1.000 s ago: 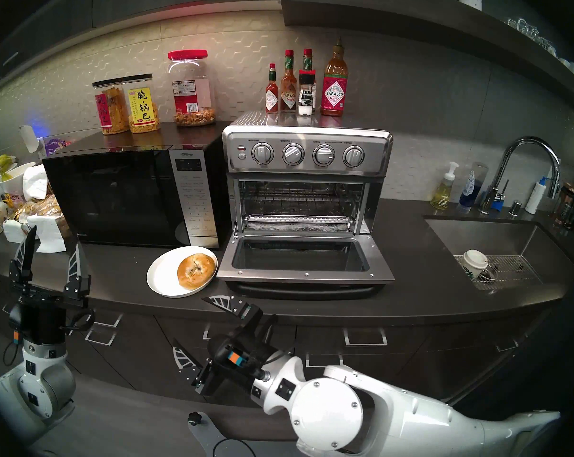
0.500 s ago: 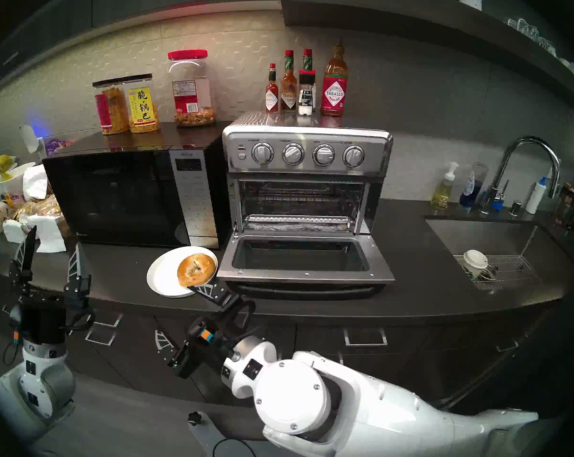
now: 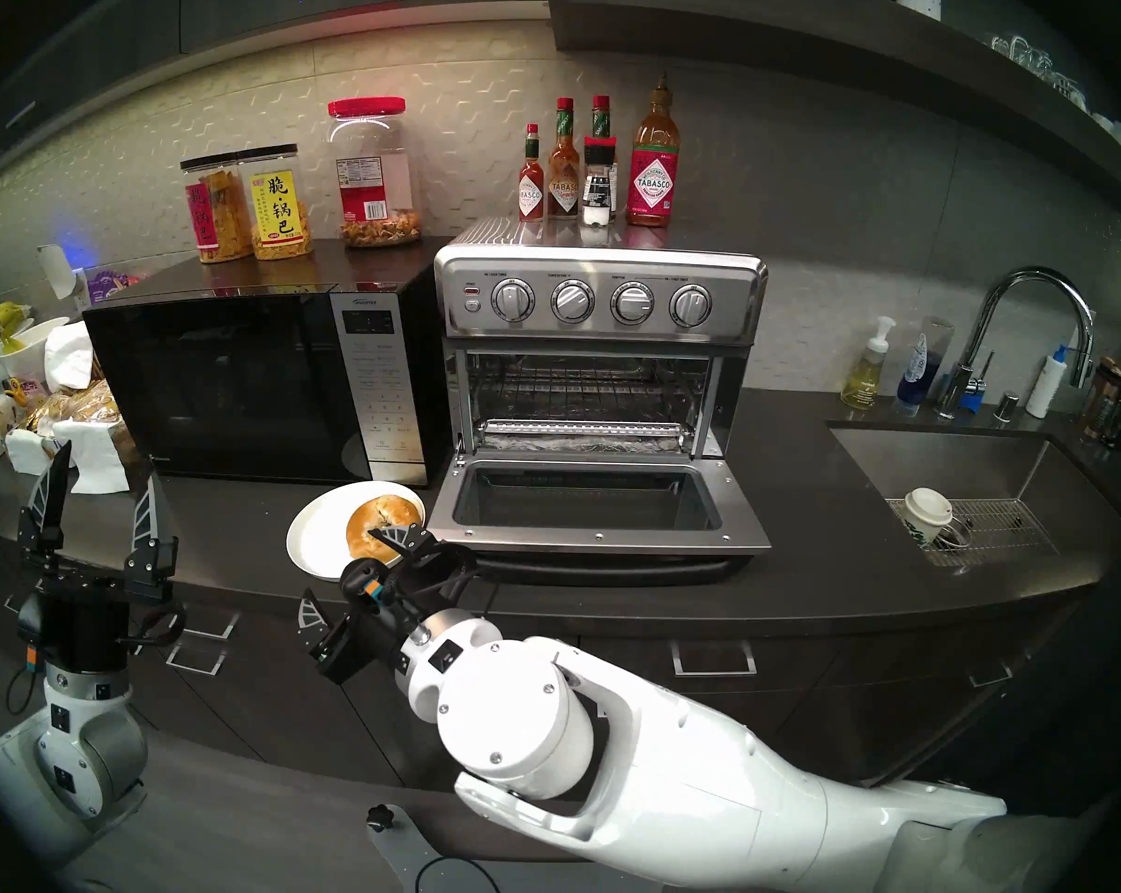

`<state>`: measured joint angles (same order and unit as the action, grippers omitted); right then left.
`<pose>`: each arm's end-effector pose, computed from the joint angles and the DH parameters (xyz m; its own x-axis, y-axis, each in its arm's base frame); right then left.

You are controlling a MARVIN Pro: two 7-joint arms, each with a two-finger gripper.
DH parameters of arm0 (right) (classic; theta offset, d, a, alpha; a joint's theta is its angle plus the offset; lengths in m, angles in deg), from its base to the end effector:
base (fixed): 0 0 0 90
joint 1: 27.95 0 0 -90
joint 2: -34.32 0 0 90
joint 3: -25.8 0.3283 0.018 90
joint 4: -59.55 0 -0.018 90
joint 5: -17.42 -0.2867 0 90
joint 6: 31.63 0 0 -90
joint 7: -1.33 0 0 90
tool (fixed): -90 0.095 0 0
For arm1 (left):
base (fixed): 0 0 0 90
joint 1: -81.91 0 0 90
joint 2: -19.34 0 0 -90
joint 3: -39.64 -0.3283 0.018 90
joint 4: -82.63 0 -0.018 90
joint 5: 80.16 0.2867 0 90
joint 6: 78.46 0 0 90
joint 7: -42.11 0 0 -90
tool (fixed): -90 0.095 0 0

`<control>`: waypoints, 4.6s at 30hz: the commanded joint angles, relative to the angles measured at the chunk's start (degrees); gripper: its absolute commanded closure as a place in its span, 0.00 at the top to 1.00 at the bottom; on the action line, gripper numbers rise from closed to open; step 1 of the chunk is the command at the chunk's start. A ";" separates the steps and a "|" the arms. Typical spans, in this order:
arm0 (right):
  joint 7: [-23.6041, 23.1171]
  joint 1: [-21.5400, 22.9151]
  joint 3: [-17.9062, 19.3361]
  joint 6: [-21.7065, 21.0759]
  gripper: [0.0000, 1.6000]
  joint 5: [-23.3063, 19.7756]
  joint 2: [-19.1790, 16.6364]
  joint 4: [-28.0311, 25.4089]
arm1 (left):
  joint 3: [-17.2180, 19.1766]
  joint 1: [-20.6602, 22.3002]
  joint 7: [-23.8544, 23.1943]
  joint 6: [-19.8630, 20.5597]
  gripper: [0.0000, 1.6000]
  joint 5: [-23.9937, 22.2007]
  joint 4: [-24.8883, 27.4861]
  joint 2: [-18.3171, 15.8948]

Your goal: Open the oven and place the bagel inside on the rack

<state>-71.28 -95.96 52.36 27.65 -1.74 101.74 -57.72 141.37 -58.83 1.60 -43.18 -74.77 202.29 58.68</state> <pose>0.2900 0.2185 -0.2430 -0.0701 0.3183 0.9454 0.7387 -0.6204 0.2636 0.1712 0.1820 -0.1950 -0.7147 -0.2358 0.6585 0.1001 -0.9663 -0.2373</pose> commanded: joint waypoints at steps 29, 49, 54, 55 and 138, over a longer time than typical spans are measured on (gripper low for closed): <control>16.39 6.59 7.37 -23.50 1.00 -11.26 12.13 -9.83 | 0.54 -0.05 0.07 -0.11 1.00 0.06 0.65 0.04; 23.45 4.65 8.63 -24.28 1.00 -21.09 13.18 -11.46 | 0.81 -0.38 0.08 -0.06 1.00 0.03 0.86 0.04; 25.45 5.16 6.17 -24.28 1.00 -25.29 10.11 -12.21 | 0.83 -0.42 0.09 -0.05 1.00 0.02 0.87 0.02; 25.98 5.46 5.83 -24.28 1.00 -26.03 9.78 -12.38 | 0.84 -0.44 0.09 -0.05 1.00 0.02 0.88 0.02; 34.74 26.40 -9.28 -24.28 1.00 -40.86 18.26 20.86 | 0.87 -0.50 0.10 -0.06 1.00 0.00 0.89 -0.03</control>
<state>-38.55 -75.54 44.20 3.65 -39.72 116.43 -42.16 141.75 -59.55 1.61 -43.18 -74.78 202.49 58.68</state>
